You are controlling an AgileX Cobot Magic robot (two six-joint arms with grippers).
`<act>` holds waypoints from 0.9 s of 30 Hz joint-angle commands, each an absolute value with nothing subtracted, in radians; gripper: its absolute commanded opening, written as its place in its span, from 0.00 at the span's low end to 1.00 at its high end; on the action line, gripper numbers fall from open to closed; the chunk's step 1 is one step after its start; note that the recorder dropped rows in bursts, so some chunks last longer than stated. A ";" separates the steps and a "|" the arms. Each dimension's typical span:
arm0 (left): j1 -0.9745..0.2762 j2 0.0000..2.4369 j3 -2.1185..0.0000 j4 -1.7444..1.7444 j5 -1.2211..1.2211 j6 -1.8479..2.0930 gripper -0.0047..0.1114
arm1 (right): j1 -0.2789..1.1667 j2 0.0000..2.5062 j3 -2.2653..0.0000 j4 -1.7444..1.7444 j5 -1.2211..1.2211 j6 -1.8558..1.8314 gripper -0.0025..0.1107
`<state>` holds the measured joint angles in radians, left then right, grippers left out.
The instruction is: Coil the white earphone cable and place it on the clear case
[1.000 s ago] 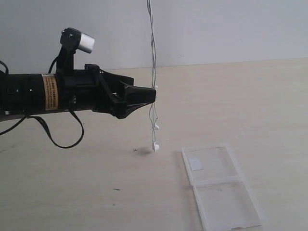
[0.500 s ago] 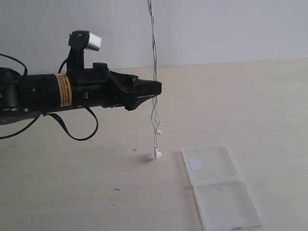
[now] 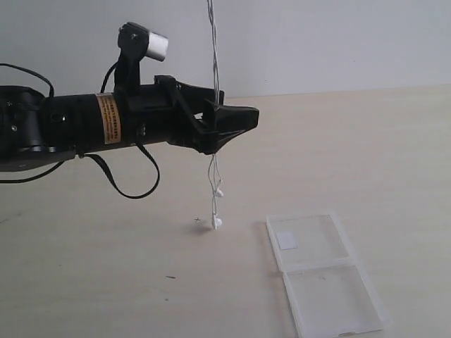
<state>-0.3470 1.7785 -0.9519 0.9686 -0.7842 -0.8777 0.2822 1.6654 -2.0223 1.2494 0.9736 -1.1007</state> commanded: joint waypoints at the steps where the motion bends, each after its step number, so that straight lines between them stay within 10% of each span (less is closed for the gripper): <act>1: -0.350 1.780 -0.960 0.968 -0.734 -0.868 0.70 | 0.279 1.659 -2.030 1.236 0.973 -1.095 0.02; 9: -0.350 1.780 -0.960 0.991 -0.712 -0.868 0.69 | 0.279 1.659 -2.030 1.221 0.971 -1.088 0.02; 17: -0.350 1.780 -0.968 0.987 -0.739 -0.864 0.46 | 0.279 1.659 -2.030 1.221 0.971 -1.088 0.02; 27: -0.350 1.780 -0.968 0.972 -0.771 -0.841 0.62 | 0.279 1.659 -2.030 1.221 0.971 -1.072 0.02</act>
<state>-0.3470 1.7785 -0.9621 0.9874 -0.7464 -0.8466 0.2822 1.6654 -2.0241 1.2245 0.9736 -1.0793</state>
